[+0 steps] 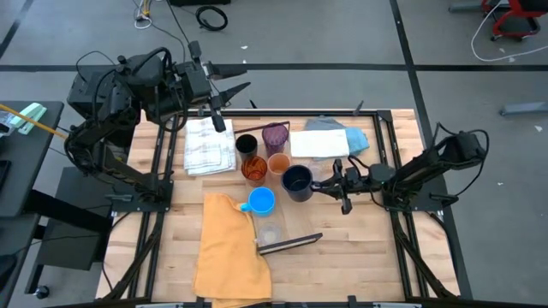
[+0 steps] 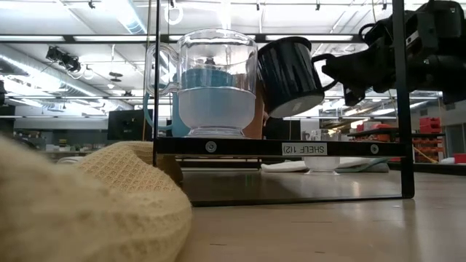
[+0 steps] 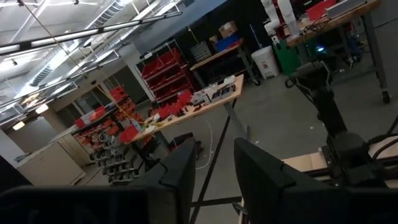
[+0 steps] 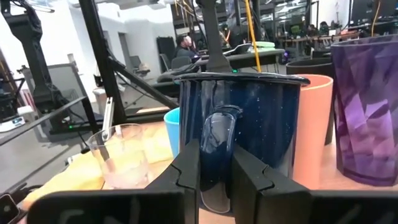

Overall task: Stack small to large cups/mugs on shelf
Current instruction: Put the dark blue mug on the shelf

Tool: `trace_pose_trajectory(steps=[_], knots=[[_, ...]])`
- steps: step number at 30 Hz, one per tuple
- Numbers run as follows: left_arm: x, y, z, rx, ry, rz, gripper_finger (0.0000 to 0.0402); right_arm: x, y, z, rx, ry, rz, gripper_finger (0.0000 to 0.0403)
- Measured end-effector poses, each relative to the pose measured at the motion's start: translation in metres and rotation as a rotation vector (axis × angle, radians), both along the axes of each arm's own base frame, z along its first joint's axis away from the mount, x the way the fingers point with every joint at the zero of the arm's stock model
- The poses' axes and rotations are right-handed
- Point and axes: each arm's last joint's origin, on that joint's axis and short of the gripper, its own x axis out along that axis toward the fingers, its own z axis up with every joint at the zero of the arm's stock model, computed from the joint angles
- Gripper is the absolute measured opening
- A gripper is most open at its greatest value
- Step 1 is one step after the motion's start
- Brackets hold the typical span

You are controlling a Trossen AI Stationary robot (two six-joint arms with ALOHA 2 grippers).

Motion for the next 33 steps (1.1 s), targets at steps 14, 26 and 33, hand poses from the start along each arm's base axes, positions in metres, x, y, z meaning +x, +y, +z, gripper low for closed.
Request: trace_pose_trajectory(steps=[14, 26, 33], knots=[[0.0, 0.0, 0.0, 0.028, 0.011, 0.002, 0.0115, 0.003, 0.014, -0.002, 0.029, 0.011, 0.063, 0.0055], [0.0, 0.0, 0.0, 0.029, 0.012, 0.002, 0.0115, 0.002, 0.015, 0.003, 0.078, -0.016, 0.061, 0.0055], [0.0, 0.0, 0.0, 0.028, 0.012, 0.002, 0.0116, 0.001, 0.02, 0.001, 0.074, 0.014, 0.093, 0.0054]])
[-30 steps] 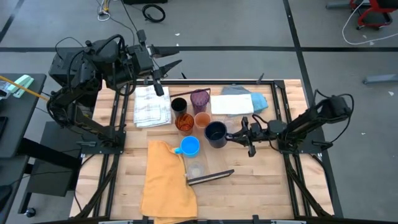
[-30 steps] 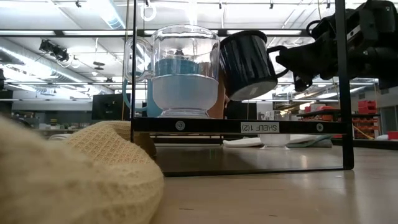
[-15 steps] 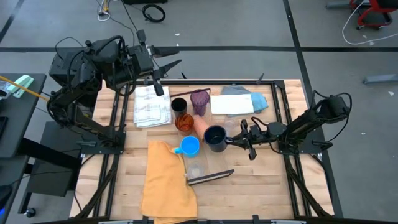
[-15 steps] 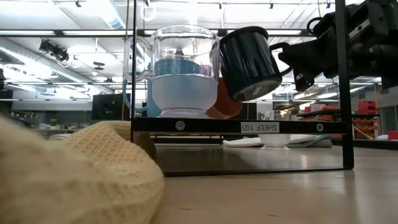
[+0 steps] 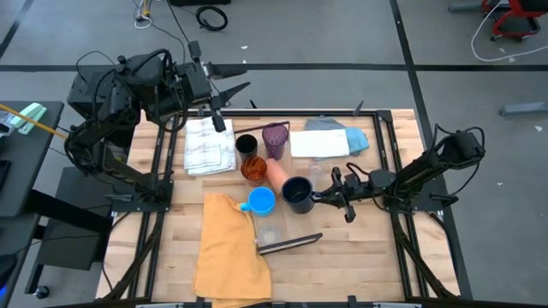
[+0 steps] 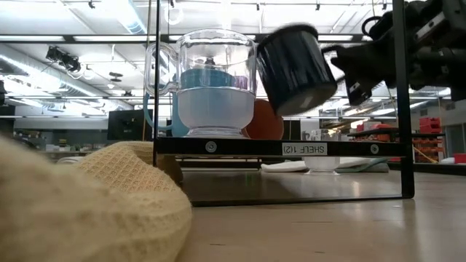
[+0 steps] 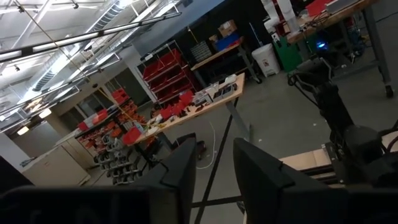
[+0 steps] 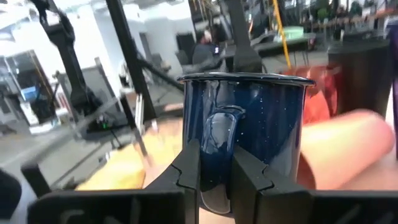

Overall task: Stack small to large cups/mugs on shelf
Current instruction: Put the dark blue mug on the shelf

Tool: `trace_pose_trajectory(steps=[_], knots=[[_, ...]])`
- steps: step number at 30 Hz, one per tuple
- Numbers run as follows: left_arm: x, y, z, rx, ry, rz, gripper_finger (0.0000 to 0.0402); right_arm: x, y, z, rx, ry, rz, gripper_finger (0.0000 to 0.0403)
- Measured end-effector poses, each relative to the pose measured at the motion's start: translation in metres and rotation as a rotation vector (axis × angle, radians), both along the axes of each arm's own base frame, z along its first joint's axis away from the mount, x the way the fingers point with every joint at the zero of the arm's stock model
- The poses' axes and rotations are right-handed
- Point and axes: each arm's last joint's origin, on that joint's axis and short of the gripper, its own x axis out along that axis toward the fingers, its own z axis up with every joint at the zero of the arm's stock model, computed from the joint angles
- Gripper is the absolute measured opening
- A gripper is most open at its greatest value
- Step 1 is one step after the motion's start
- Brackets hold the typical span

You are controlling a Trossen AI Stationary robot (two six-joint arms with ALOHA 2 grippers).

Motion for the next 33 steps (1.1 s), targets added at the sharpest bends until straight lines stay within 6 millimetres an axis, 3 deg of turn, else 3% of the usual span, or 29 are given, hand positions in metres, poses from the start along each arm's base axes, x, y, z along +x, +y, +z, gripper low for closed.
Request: trace_pose_trajectory(steps=[25, 33], knots=[[0.0, 0.0, 0.0, 0.002, -0.001, 0.0, 0.0119, 0.0, 0.009, -0.014, -0.071, 0.1, 0.037, 0.0054], [0.0, 0.0, 0.0, -0.006, -0.004, -0.001, 0.0122, 0.013, 0.014, -0.019, -0.079, 0.133, 0.049, 0.0054]])
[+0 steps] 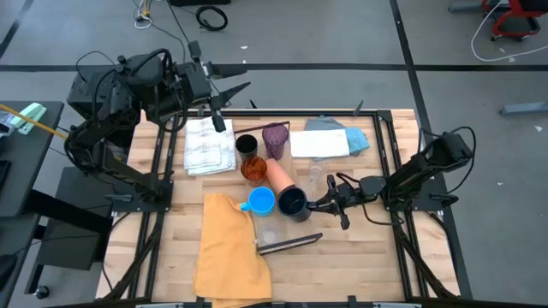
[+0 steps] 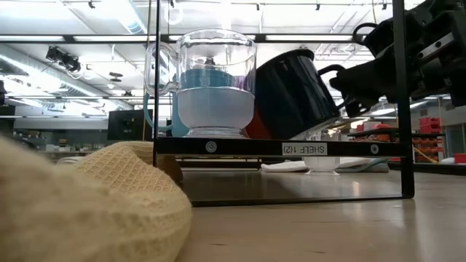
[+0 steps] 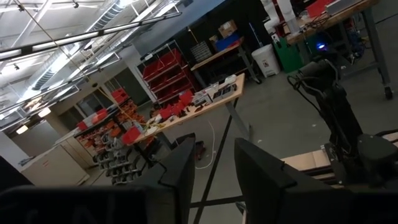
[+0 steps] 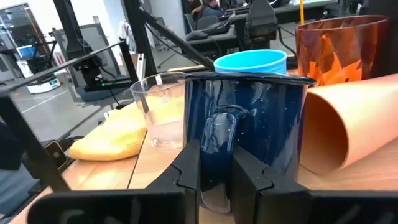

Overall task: Stack small to large cups/mugs on shelf
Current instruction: Put the dark blue mug on the shelf

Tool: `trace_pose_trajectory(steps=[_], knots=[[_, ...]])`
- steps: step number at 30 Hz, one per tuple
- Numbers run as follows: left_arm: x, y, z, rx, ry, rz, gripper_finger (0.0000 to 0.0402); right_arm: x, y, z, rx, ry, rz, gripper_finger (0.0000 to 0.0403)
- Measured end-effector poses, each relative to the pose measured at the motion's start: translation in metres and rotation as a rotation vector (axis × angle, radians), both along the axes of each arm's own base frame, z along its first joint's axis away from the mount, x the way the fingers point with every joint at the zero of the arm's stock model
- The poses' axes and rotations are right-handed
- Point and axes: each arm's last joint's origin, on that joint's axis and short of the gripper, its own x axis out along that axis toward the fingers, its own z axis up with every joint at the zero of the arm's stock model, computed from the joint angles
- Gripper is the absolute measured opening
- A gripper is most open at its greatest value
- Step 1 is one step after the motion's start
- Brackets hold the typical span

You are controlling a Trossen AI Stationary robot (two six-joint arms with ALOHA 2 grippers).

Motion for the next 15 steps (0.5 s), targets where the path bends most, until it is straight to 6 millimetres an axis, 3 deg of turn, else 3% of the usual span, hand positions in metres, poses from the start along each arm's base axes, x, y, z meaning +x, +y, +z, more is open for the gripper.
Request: trace_pose_trajectory(steps=[15], knots=[[0.0004, -0.0018, -0.0003, -0.009, 0.0, -0.008, 0.0123, 0.0003, -0.0012, -0.0069, 0.011, 0.077, 0.003, 0.0092]])
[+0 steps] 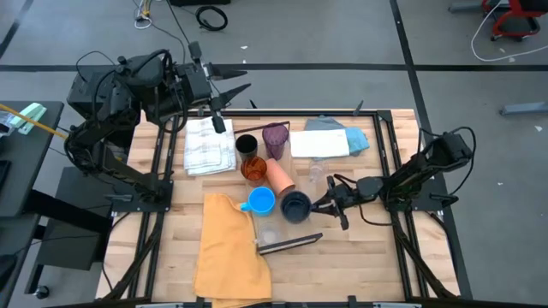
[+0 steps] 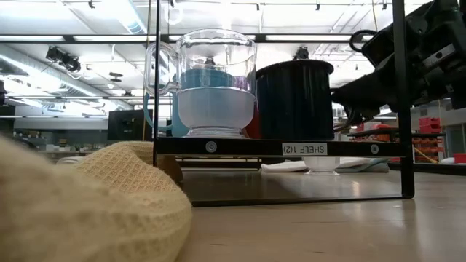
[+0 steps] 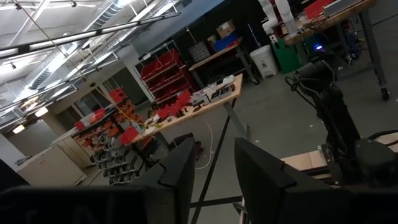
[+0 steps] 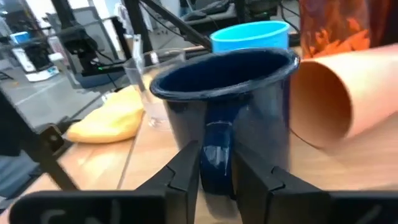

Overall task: Stack small to large cups/mugs on shelf
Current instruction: Put the dark blue mug on the shelf, then adjust the light orange cup on the shelf

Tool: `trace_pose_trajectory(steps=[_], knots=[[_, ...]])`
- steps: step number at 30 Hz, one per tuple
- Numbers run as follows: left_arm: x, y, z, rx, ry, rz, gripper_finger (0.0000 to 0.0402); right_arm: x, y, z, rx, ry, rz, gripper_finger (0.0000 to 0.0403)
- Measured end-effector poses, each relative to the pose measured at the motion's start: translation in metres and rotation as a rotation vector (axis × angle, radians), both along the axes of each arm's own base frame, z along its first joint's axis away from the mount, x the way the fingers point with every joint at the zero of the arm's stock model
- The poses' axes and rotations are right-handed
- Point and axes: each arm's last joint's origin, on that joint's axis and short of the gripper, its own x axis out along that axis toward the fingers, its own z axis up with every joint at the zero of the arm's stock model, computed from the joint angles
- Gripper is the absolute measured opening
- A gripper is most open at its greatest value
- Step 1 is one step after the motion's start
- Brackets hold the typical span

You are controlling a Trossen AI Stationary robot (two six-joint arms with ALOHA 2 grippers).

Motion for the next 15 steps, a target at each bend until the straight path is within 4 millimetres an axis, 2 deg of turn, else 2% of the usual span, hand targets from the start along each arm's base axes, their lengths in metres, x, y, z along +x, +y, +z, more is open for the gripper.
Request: trace_pose_trajectory(steps=[11, 15], knots=[[0.0006, -0.0043, 0.0, 0.0, 0.0, -0.019, 0.0115, 0.0007, -0.0055, -0.0018, -0.022, 0.014, -0.059, 0.0095], [0.0007, -0.0052, 0.0, 0.0, 0.001, -0.023, 0.0121, -0.0002, -0.0036, 0.004, 0.008, -0.014, -0.024, 0.0102]])
